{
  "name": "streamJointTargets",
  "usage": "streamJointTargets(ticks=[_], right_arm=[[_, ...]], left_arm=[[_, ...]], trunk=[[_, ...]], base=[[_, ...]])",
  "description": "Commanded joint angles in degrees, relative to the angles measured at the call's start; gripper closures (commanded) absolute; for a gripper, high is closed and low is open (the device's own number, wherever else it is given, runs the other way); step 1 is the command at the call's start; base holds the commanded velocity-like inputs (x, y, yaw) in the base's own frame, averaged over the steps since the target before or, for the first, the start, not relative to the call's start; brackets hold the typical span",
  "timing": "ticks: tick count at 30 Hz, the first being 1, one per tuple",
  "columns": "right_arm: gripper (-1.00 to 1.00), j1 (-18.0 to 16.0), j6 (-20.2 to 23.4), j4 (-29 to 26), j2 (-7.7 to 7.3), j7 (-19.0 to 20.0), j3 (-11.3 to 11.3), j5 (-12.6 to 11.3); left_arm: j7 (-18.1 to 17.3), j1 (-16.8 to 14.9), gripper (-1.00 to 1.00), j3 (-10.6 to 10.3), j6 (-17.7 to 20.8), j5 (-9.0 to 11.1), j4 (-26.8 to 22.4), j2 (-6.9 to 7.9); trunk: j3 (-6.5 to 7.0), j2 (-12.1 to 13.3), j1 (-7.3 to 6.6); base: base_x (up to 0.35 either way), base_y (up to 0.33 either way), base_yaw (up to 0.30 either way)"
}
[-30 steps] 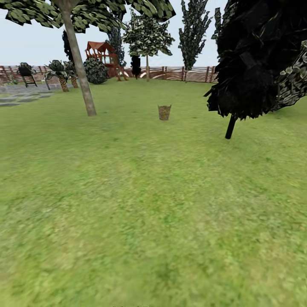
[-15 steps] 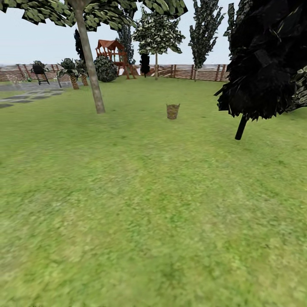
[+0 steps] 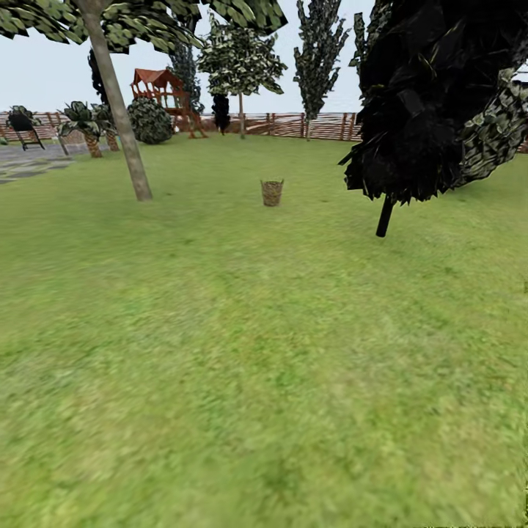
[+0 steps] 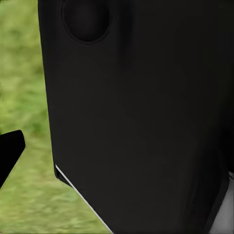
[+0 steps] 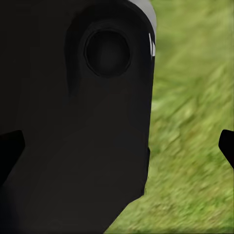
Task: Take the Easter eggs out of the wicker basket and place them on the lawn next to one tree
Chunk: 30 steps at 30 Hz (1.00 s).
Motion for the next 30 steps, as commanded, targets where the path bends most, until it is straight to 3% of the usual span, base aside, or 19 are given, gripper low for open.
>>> streamJointTargets(ticks=[1, 30], right_arm=[[-1.0, 0.0, -0.2, 0.1, -0.01, 0.0, 0.0, 0.1], [-1.0, 0.0, -2.3, 0.2, 0.15, 0.4, 0.1, 0.2]], left_arm=[[0.0, 0.0, -1.0, 0.0, -0.1, 0.1, -0.1, 0.0], [-0.1, 0.1, -1.0, 0.0, 0.0, 0.1, -0.1, 0.0]], trunk=[[-0.02, 0.0, 0.02], [0.0, 0.0, 0.02]], base=[[0.187, 0.075, -0.144], [0.288, 0.134, -0.008]])
